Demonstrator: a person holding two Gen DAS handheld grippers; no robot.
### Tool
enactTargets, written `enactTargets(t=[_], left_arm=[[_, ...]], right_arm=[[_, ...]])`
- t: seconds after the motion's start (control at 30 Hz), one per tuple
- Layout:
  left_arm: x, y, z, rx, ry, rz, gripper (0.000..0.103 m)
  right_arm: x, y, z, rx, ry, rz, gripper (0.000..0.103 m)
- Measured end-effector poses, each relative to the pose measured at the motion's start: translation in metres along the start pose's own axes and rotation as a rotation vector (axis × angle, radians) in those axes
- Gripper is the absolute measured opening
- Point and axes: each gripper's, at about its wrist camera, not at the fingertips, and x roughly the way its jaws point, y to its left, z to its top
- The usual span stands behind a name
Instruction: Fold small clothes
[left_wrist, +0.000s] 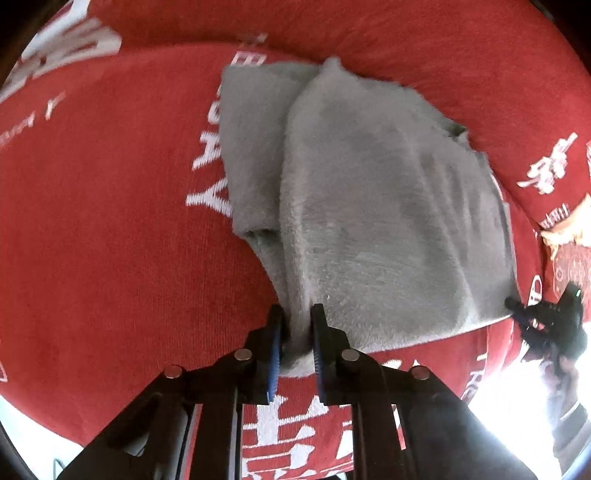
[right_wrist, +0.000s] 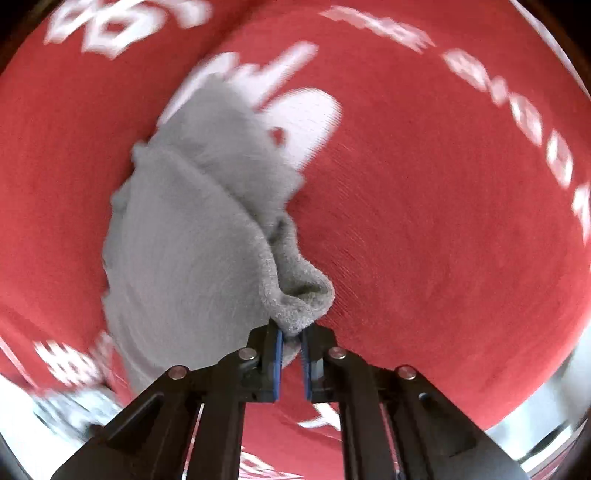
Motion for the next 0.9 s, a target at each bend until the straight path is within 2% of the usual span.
enactTargets(t=[0.07,0.17,0.27,0.37,0.5,0.57,0.67,0.8,0.9], left_arm=[[-0.001,0.003,-0.004,0.007,0.002,0.012,0.009],[0.015,0.017,-0.011,-0.030,0.033,0.029,0.009],[0.012,0.019,-0.017,-0.020,0.005,0.022,0.009],[0.003,0.018,-0.023,-0.003,0.015,0.043,0.009],[-0.025,0.014,-0.023,0.010,-0.026,0.067,0.009],[-0.041,0.010,-0.014,0.025,-0.067,0.078,0.009],[-0.048,0.002,0.012,0.036,-0.115,0.081,0.009],[-0.035,-0.013,0.058,0.047,-0.156,0.096,0.009],[-0.019,-0.027,0.083,0.062,-0.178,0.180,0.009]], right_arm=[[-0.002,0.005,-0.001,-0.078,-0.010,-0.038,0.008],[0.014,-0.004,0.003,-0.081,0.019,-0.078,0.009],[0.022,-0.003,0.005,-0.092,0.018,-0.071,0.009],[0.015,-0.001,0.003,-0.129,0.033,-0.100,0.015],[-0.013,-0.005,0.000,-0.120,0.001,-0.144,0.015],[-0.027,-0.003,0.001,-0.120,-0.035,-0.126,0.015],[-0.036,0.017,0.010,-0.190,-0.072,-0.091,0.015],[-0.018,0.059,0.030,-0.290,-0.080,-0.090,0.015],[-0.006,0.074,0.042,-0.319,-0.077,-0.087,0.015]])
